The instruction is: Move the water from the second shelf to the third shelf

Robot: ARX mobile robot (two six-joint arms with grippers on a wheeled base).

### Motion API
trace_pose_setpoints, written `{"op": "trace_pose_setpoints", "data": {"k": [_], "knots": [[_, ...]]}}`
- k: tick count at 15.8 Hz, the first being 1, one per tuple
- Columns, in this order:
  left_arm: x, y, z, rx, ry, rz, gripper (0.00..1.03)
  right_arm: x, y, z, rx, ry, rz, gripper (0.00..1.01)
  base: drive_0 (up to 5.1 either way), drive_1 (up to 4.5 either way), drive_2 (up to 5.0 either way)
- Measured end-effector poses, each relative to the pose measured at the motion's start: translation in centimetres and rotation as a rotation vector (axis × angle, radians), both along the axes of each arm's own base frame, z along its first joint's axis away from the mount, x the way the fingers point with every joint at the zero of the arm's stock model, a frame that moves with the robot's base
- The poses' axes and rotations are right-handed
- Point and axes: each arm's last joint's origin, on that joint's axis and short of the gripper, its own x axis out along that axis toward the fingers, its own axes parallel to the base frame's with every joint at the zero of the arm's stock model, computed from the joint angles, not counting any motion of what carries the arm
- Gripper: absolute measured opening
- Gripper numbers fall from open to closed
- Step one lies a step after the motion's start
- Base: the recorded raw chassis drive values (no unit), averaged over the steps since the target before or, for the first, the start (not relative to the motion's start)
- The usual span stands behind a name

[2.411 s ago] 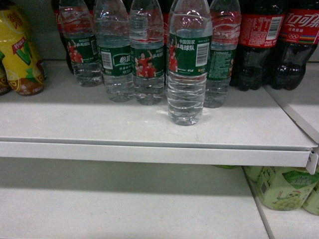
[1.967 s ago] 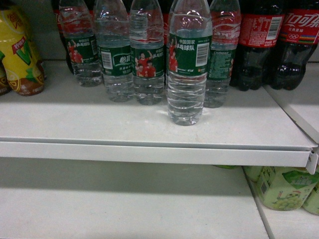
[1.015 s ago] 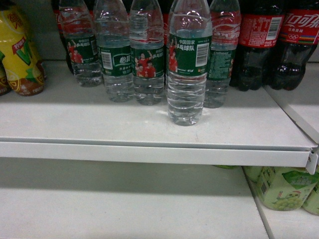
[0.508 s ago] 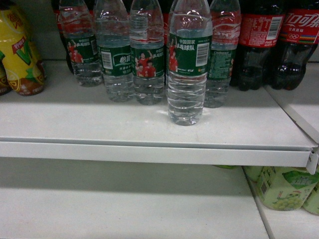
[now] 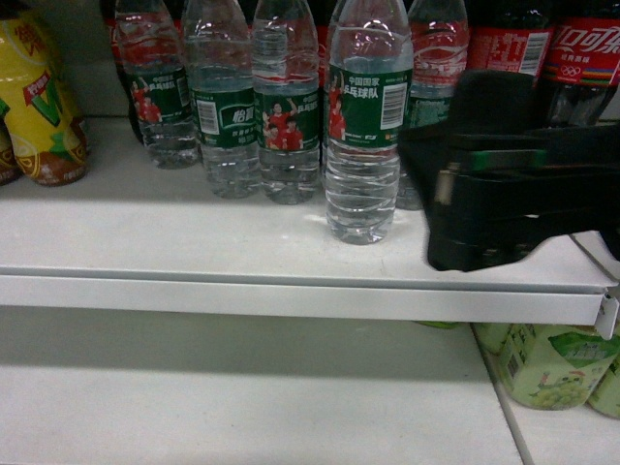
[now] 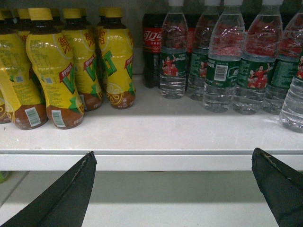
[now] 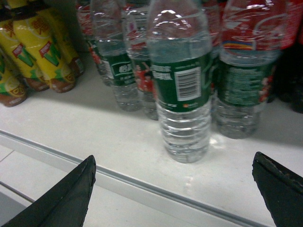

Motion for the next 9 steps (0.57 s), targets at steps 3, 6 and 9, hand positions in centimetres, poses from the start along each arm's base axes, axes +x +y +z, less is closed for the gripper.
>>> {"op": "trace_pose_setpoints", "data": {"k": [3, 6, 9], "knots": [[0.0, 0.0, 0.0, 0.000, 0.000, 0.000, 0.98, 1.1, 3.5, -0.6, -0.019, 0.028, 0.065, 0.98, 0.0, 0.00, 0.0], [0.0, 0.0, 0.0, 0.000, 0.000, 0.000, 0.98, 2.6, 5.1, 0.3, -0.017, 0.028, 0.061, 0.98, 0.0, 0.00, 0.0], [0.0, 0.0, 0.0, 0.000, 0.000, 0.000, 0.98, 4.7, 6.4, 0.9, -0.038, 0.042, 0.005, 0.98, 0.0, 0.00, 0.0]]}}
